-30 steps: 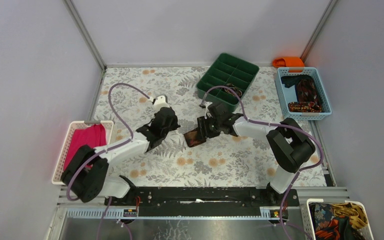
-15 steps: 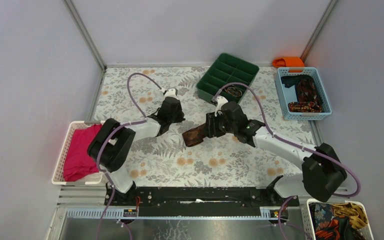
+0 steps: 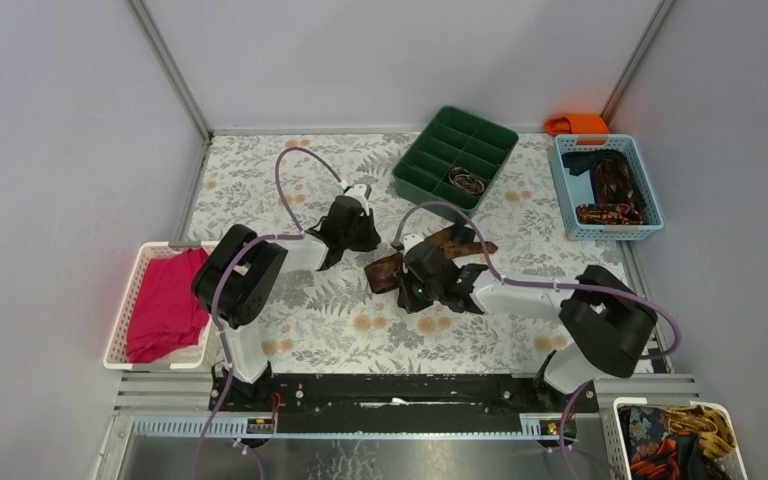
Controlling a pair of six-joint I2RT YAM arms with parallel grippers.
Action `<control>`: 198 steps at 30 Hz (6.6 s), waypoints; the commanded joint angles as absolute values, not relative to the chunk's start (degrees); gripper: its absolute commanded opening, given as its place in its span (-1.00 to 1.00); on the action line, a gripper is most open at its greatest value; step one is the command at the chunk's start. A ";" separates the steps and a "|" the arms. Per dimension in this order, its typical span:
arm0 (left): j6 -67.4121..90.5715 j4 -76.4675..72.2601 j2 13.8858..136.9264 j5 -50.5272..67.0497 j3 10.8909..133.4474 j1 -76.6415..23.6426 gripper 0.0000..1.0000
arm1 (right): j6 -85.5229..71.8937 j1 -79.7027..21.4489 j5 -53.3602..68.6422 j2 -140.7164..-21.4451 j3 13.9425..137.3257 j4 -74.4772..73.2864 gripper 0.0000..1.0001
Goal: Roll the ties
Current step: Roll the tie at the center of the board.
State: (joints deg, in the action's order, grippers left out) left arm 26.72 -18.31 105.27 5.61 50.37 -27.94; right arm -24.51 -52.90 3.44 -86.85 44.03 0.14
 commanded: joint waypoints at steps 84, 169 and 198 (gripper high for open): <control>45.35 1.25 100.80 -5.83 44.92 -41.47 -1.00 | -42.59 -62.97 -20.05 -65.70 23.60 -3.34 -1.00; 41.00 0.86 111.67 -5.40 55.72 -42.78 -1.00 | -34.60 -47.85 -27.67 -81.31 40.87 -9.50 -1.00; 52.77 14.16 41.54 -27.31 32.53 -37.97 -1.00 | -24.06 -70.06 -33.15 -92.85 66.93 -26.15 0.09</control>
